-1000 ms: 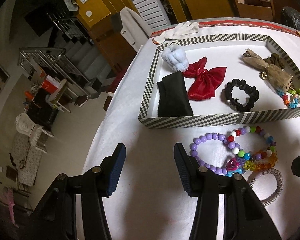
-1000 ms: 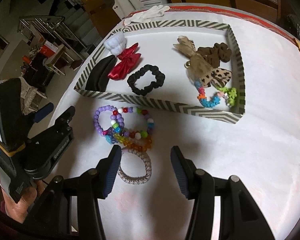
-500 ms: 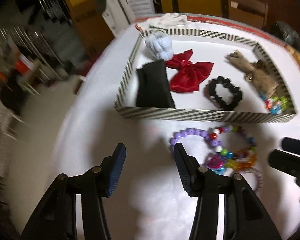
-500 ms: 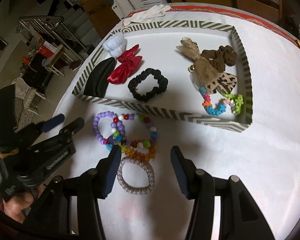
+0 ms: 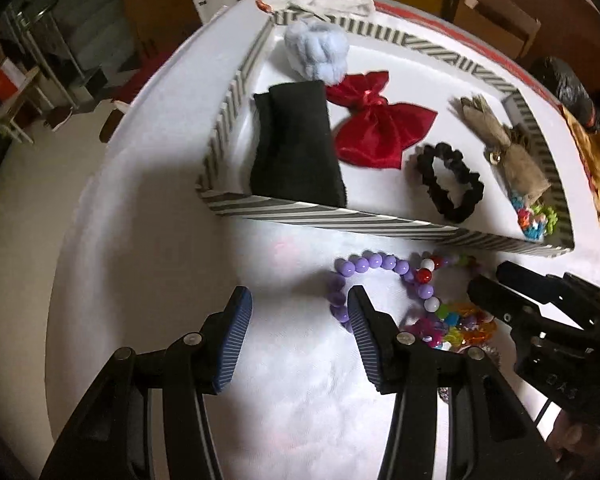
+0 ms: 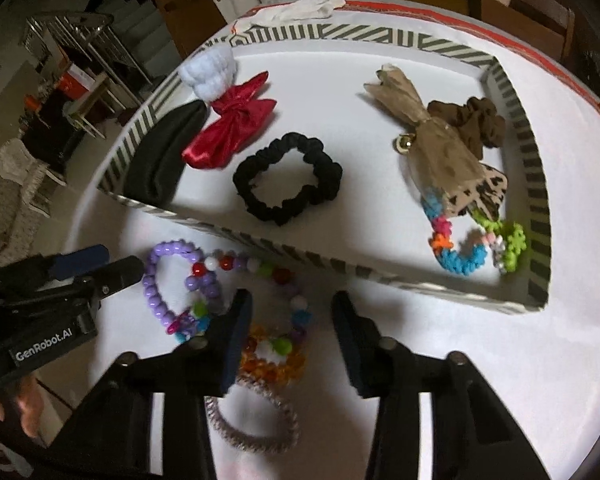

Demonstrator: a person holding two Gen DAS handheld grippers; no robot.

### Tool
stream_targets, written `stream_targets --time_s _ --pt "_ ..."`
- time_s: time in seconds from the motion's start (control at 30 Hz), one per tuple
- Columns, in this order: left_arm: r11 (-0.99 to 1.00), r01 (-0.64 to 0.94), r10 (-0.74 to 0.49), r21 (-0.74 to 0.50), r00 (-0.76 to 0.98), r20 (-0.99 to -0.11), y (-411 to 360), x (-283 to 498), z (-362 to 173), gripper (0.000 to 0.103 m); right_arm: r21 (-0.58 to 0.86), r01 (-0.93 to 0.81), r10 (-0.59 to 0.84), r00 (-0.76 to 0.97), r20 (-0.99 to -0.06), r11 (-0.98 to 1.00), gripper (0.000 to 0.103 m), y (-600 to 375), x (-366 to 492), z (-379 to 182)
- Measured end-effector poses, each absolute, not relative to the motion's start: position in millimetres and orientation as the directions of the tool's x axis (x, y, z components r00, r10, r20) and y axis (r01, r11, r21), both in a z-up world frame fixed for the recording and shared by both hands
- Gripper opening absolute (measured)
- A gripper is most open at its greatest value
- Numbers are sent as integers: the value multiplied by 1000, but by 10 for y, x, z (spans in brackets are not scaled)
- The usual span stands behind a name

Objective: Organize jewelry
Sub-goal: 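Move both tools back toward the loose bead bracelets beside the tray, then grasp purple bead bracelet with left tool while right tool grasps multicolour bead bracelet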

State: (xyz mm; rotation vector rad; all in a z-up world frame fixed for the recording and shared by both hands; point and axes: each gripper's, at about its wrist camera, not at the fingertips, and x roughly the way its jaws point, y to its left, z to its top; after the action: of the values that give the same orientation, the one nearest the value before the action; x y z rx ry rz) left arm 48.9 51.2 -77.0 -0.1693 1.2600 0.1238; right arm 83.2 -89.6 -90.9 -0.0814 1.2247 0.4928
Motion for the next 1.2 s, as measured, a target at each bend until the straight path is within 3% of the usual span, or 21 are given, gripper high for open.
stream_targets --time_s 0.13,0.27,0.33,0.37,0.4,0.7,1.2 --pt "987 -161 32 -15 283 -959 424 561 -878 63 112 -434 262 303 -916 894 18 -853 800 -902" --pt "988 -154 22 -25 300 -954 382 589 -889 63 129 -425 275 304 -912 896 9 -955 806 -892" --pt "988 -134 -32 -81 334 -942 379 576 -865 47 177 -407 319 312 -895 896 9 -1051 793 -839" --pt "986 -130 -56 -105 336 -940 389 583 -855 24 194 -402 334 317 -888 895 9 -1084 786 -813" --pt "981 -132 -92 -142 324 -942 409 589 -859 22 219 -393 358 325 -875 893 9 -1141 760 -741" --pt "958 -124 -201 -257 349 -915 506 464 -543 22 275 -421 447 390 -805 864 9 -1354 563 -167" --pt "973 -64 -166 -223 482 -860 560 651 332 22 266 -432 469 482 -740 862 9 -1445 668 388"
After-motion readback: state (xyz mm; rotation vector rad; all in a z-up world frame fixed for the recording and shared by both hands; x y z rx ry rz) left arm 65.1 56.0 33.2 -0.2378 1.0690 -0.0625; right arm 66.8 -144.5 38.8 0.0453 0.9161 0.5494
